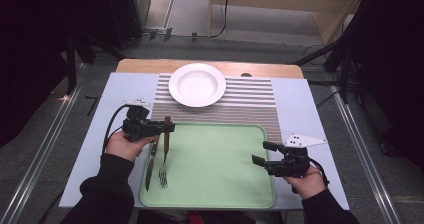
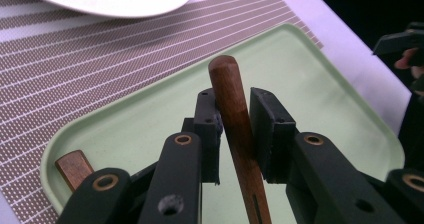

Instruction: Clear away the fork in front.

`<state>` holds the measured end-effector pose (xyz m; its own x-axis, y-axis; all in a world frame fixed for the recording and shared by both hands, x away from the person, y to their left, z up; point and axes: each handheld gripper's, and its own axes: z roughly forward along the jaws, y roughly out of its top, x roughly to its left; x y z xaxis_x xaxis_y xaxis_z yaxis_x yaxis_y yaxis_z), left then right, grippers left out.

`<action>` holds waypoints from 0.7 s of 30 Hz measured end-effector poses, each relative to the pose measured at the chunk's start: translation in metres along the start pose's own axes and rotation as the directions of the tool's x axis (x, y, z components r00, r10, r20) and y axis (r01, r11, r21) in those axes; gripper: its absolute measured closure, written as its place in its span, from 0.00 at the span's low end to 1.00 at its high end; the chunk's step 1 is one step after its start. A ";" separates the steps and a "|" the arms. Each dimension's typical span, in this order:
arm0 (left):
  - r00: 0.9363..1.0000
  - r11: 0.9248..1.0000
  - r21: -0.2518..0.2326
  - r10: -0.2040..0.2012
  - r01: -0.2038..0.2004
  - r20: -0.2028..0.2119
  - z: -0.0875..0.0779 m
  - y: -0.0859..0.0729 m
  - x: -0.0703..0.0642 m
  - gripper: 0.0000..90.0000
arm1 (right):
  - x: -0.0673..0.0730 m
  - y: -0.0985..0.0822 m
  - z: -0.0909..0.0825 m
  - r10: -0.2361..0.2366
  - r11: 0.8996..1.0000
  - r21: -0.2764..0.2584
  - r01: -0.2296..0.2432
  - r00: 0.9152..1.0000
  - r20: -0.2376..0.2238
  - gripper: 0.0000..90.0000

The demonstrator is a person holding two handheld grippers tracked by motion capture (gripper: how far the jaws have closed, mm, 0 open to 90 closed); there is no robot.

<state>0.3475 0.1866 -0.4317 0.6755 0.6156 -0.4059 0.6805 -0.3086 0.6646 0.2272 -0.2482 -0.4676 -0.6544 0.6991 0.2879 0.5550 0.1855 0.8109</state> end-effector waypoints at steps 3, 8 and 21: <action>1.000 1.000 -0.002 -0.013 0.013 0.005 0.003 -0.002 0.003 0.81 | 0.000 0.000 0.000 -0.001 1.000 -0.002 0.001 1.000 -0.001 0.30; 0.999 0.999 0.001 -0.032 0.032 0.010 0.009 -0.005 0.010 0.80 | 0.000 0.000 0.000 -0.001 1.000 0.000 0.001 1.000 0.002 0.30; 1.000 0.999 0.034 -0.026 0.026 0.015 0.031 -0.012 0.020 0.75 | 0.001 0.000 0.001 -0.003 1.000 -0.003 0.003 1.000 0.000 0.30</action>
<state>0.3613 0.1799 -0.4675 0.6617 0.6125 -0.4325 0.7067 -0.3169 0.6325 0.2274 -0.2464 -0.4676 -0.6561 0.6986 0.2854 0.5512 0.1853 0.8136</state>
